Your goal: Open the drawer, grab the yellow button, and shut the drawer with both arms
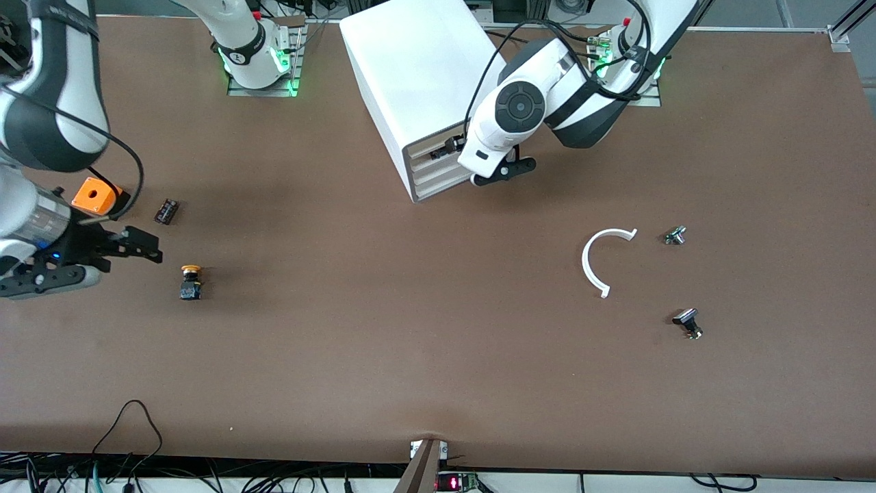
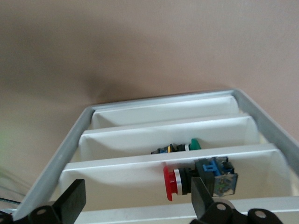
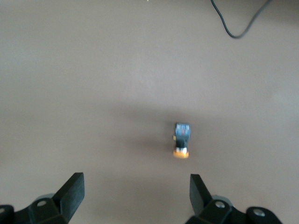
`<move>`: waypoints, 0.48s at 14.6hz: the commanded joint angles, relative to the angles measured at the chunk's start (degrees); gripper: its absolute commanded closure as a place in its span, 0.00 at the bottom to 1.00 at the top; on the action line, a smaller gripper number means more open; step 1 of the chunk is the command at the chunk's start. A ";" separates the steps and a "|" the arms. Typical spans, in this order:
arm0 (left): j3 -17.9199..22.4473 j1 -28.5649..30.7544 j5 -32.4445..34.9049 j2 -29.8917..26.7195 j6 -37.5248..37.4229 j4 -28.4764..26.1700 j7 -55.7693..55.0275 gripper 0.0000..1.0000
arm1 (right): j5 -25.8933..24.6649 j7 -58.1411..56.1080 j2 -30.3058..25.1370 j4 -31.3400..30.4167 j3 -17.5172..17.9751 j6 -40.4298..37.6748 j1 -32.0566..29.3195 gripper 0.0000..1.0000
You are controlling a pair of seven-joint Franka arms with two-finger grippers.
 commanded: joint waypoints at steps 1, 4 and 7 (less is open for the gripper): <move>-0.36 5.44 0.48 -0.03 -6.98 6.99 4.36 0.01 | -4.95 8.46 -2.58 6.08 11.00 -9.84 -6.81 0.00; -0.09 10.97 1.96 -0.38 -13.91 12.70 11.84 0.01 | -6.28 14.71 -8.02 6.09 16.89 -15.21 -10.49 0.00; -0.18 14.06 11.35 -0.38 -23.32 20.00 19.29 0.01 | -6.54 17.27 -12.42 6.00 19.02 -19.35 -12.09 0.00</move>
